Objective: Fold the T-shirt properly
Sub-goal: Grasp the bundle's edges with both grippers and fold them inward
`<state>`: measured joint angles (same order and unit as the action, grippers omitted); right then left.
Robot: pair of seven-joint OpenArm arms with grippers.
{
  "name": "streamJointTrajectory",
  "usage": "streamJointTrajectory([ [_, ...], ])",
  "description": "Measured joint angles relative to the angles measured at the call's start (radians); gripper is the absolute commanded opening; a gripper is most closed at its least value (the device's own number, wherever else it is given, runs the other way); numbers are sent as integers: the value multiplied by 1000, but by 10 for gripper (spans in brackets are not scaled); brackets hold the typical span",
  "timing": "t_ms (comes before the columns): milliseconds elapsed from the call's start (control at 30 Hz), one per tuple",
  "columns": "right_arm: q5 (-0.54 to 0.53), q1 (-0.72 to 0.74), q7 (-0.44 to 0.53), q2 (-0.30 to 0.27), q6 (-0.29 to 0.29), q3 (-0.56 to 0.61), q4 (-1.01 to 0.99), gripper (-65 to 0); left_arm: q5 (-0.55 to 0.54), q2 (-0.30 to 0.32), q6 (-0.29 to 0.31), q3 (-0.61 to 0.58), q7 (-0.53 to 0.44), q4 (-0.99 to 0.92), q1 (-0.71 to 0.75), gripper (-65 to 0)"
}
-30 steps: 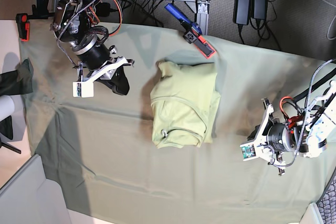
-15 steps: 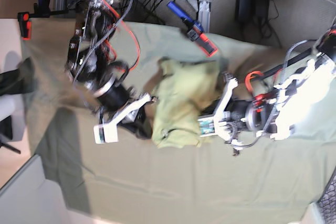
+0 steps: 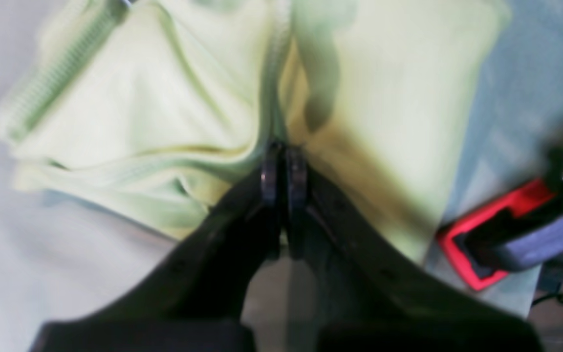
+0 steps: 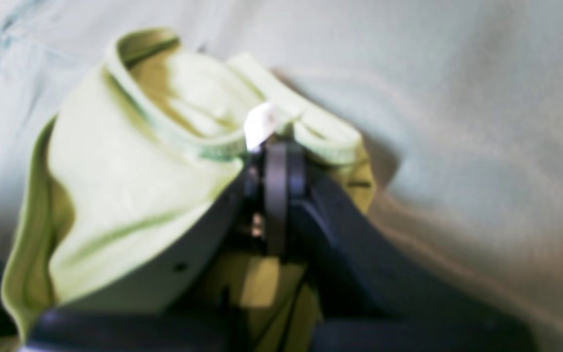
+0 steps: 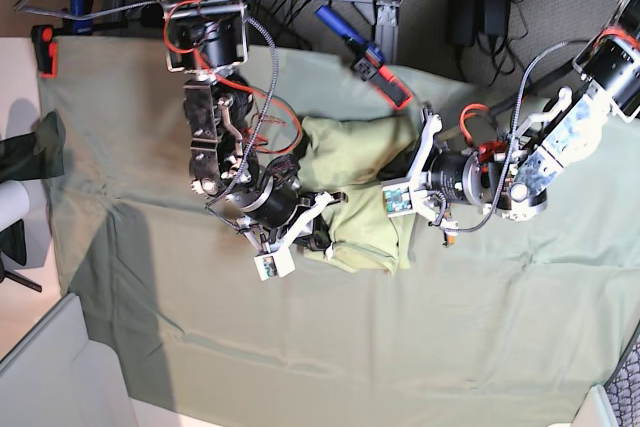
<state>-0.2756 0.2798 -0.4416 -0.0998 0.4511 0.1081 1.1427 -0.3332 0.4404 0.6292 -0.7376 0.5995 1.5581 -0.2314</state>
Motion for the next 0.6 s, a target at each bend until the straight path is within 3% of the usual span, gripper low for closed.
streamJointTrajectory([
  [67,6,0,41,0,3,0,-21,-650,-1,-1,0,0,-14,-18,3,-632],
  [233,13,-1,35,0,3,1,-3,-650,-4,-4,0,16,-13,-21,2,-632],
  [367,39,-12,-52,0,4,3,108,-650,-39,0,14,88,83,56,7,-632],
  [500,-38,-21,-149,-3,5,4,275,-650,-170,5,44,152,158,209,1,-632],
  [600,-87,-14,-206,-2,5,4,374,-650,-200,3,46,156,171,265,2,-632],
])
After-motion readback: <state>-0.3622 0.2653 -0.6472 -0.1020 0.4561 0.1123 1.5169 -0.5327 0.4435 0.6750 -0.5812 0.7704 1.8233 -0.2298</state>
